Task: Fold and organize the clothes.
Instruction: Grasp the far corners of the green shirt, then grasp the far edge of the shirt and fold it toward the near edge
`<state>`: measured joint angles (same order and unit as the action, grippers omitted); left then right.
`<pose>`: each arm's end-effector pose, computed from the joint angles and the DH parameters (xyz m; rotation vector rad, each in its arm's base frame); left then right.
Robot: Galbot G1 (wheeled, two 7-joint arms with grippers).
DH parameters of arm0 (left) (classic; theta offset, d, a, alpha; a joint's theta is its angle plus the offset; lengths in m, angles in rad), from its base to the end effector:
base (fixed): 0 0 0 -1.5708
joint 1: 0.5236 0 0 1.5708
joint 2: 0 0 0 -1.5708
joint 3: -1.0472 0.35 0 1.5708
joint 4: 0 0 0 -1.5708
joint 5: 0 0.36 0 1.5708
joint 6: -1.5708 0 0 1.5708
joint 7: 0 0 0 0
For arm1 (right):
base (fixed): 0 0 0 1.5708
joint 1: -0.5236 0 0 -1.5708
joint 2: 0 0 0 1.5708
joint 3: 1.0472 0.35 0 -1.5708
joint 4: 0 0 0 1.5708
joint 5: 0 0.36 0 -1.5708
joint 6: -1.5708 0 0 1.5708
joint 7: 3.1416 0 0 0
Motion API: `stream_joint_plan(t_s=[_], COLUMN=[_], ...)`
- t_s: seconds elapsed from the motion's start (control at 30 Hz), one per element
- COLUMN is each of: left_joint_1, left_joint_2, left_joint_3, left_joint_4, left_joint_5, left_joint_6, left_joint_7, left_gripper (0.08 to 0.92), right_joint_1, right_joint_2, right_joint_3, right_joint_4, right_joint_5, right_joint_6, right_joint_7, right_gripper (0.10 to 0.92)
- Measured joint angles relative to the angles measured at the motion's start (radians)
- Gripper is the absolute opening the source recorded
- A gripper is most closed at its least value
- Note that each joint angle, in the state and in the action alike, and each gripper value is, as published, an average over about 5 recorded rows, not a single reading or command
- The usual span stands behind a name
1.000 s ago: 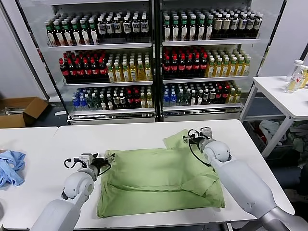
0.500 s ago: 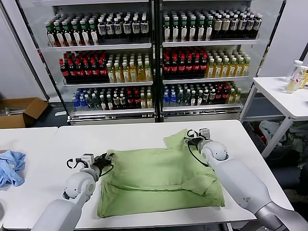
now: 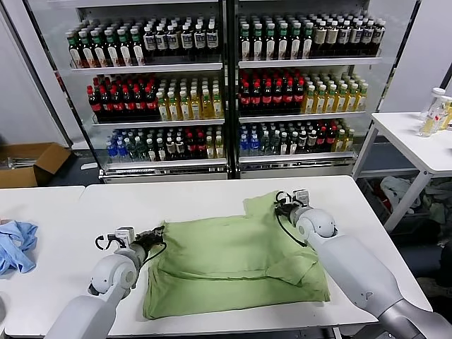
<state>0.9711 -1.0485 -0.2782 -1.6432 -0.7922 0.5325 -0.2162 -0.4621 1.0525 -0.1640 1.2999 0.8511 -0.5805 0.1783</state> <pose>0.3719 0.0860 -0.2969 -0.1387 -2.5722 0.1787 0.4978 -0.0299 -0.2661 0.3328 -2.4964 0.0899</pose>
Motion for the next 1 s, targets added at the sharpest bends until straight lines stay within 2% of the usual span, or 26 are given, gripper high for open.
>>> stream_joint_plan(t_s=[0.5,1.0], left_joint_1=[0.124,0.317], left_joint_2=[0.033,0.052], left_joint_3=[-0.097,-0.184], left_joint_4=[-0.173,-0.359], left_joint_5=[-0.103,-0.103], left_joint_6=[-0.026,-0.014], left_joint_7=[0.017,0.031], left_gripper=[0.084,0.084], right_joint_1=[-0.175,-0.535], right_joint_2=[-0.129,-0.22], right_joint_3=[0.168,0.414], right_joint_4=[0.324,0.667], right_joint_5=[0.035,-0.008], right_joint_6=[0.0,0.001], right_joint_7=[0.027,0.04], right_gripper=[0.106,0.106])
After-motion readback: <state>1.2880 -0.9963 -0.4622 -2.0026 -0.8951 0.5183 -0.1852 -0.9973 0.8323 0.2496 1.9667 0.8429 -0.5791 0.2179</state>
